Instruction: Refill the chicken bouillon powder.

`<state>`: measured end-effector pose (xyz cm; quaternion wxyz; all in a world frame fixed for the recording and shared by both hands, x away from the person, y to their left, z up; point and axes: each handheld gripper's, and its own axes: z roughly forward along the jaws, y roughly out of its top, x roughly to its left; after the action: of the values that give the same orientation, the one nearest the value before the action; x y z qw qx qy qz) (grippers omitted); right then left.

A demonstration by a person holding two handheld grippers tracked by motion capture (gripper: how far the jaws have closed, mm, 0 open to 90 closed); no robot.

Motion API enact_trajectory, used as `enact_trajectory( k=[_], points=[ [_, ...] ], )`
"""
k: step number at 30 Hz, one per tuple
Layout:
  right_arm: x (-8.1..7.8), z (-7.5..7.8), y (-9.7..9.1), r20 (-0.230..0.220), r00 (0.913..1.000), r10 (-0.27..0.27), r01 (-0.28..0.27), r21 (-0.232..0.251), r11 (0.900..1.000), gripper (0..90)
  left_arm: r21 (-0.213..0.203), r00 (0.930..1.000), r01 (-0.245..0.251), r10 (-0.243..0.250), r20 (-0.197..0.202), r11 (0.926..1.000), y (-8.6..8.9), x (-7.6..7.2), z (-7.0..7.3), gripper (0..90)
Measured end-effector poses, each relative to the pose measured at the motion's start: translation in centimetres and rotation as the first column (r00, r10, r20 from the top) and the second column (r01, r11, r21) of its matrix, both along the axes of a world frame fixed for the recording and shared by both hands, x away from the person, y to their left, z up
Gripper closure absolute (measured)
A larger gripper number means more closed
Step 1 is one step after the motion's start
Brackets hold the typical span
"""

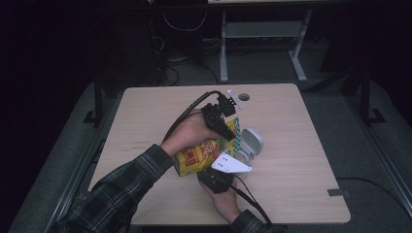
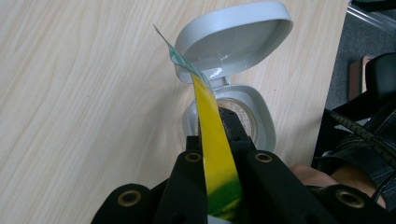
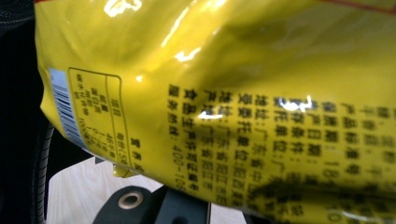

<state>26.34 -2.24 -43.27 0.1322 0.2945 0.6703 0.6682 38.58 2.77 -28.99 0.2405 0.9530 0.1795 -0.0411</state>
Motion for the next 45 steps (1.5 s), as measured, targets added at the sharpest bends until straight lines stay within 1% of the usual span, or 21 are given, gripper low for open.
enact_trajectory(
  k=[15, 45],
  points=[
    [0.03, 0.01, -0.04, -0.002, 1.0, 0.002, -0.002, 0.004, 1.0, 89.8, 0.009, 1.0, 0.005, -0.005, 0.003, 1.0, -0.07, 0.07, 0.02, 89.6],
    [0.08, 0.01, -0.1, 0.0, 1.0, 0.004, -0.004, 0.006, 1.0, 89.8, 0.011, 1.0, -0.001, 0.001, 0.001, 0.9999, -0.24, 0.04, 0.01, 89.6]
  ],
)
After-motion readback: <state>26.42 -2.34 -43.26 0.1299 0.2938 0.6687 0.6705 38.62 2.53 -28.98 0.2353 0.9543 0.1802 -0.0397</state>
